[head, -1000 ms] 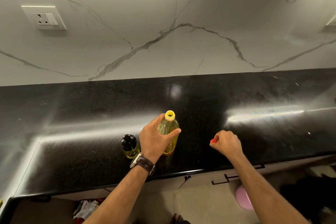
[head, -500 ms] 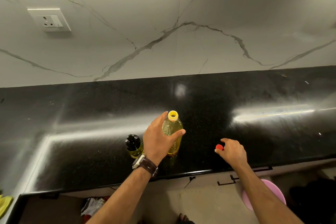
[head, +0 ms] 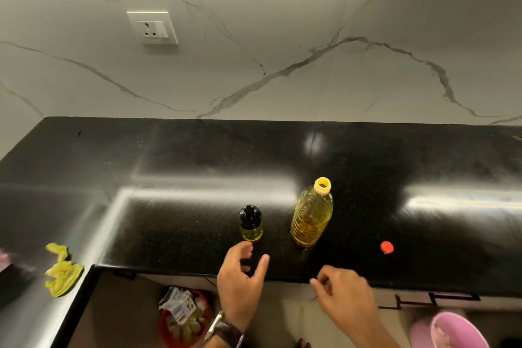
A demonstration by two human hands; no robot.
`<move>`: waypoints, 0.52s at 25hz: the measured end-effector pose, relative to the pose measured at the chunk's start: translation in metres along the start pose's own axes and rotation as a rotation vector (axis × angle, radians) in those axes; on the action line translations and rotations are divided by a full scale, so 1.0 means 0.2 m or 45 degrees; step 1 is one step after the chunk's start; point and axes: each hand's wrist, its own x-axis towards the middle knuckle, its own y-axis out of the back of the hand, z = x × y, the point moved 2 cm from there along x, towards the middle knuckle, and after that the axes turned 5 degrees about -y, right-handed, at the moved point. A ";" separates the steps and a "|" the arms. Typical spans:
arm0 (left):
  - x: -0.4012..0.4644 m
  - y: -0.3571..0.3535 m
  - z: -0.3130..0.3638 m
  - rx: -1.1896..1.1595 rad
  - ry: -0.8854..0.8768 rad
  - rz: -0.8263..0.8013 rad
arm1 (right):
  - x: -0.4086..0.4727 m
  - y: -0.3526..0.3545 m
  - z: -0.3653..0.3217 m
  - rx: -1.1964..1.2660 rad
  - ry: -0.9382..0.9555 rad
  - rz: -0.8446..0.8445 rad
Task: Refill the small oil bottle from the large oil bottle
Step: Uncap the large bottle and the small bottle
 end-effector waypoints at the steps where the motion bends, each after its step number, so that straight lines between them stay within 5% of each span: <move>1: 0.01 0.00 -0.07 0.045 0.051 -0.004 | 0.00 -0.01 -0.12 0.001 0.110 0.034; 6: 0.19 -0.05 -0.15 0.038 0.265 -0.089 | 0.15 0.07 -0.66 -0.033 0.514 0.387; 13: 0.40 -0.09 -0.09 -0.034 0.220 -0.081 | 0.43 0.19 -0.91 -0.038 0.391 0.411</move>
